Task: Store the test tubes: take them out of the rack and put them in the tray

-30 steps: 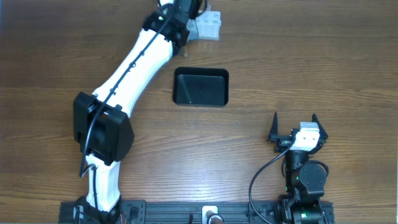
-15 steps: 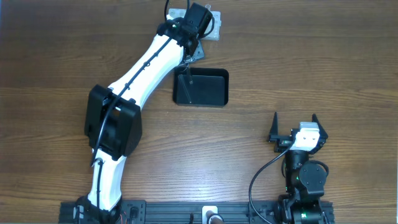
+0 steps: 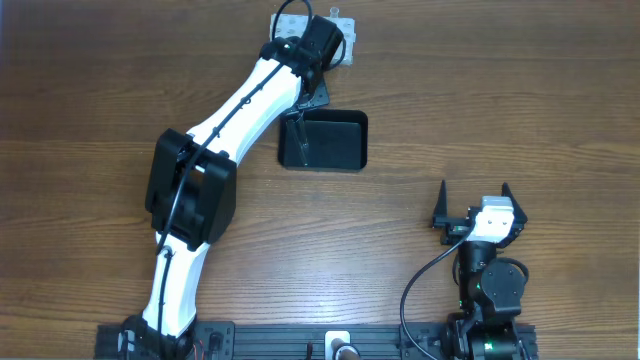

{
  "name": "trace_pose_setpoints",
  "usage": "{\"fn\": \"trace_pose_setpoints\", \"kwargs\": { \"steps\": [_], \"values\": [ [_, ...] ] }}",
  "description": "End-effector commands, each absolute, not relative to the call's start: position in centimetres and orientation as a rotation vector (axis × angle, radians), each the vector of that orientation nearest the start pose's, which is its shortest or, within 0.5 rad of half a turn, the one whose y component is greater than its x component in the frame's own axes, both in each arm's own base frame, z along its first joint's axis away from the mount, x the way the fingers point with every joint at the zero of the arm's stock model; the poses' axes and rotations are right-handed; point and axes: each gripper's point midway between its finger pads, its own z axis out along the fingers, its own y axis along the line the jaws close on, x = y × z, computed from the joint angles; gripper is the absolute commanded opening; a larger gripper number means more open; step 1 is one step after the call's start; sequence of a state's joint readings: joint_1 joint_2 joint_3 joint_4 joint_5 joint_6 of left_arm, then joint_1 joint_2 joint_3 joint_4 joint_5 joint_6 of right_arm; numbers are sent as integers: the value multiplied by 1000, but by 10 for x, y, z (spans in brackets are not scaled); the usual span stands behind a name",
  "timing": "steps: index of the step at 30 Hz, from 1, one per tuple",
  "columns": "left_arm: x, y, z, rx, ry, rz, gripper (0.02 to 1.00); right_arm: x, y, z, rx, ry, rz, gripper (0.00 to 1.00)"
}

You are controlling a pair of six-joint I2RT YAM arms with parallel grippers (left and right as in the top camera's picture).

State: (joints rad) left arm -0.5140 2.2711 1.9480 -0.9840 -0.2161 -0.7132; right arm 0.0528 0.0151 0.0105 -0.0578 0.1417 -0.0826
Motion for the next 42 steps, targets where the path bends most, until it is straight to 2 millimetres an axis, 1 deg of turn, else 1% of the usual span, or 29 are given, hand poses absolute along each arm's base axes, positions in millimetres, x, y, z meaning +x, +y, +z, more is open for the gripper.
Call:
{"fn": "trace_pose_setpoints", "kwargs": {
  "steps": [1, 9, 20, 29, 35, 38, 42],
  "values": [
    [456, -213, 53, -248, 2813, 57, 49, 246, -14, 159, 9, 1639, -152, 993],
    [453, -211, 36, -245, 2844, 88, 53, 246, -14, 159, 9, 1639, -152, 991],
    [452, -212, 26, -244, 2861, 91, 84, 246, -14, 159, 9, 1639, -152, 991],
    [452, -214, 25, -243, 2866, 75, 84, 246, -14, 159, 9, 1639, -152, 991],
    [450, -218, 25, -242, 2882, 40, 104, 246, -14, 159, 9, 1639, -152, 991],
    [451, -219, 28, -243, 2878, 30, 106, 246, -14, 159, 9, 1640, -152, 991],
    [452, -219, 39, -243, 2861, 13, 106, 246, -14, 159, 9, 1639, -152, 991]
  ]
}}
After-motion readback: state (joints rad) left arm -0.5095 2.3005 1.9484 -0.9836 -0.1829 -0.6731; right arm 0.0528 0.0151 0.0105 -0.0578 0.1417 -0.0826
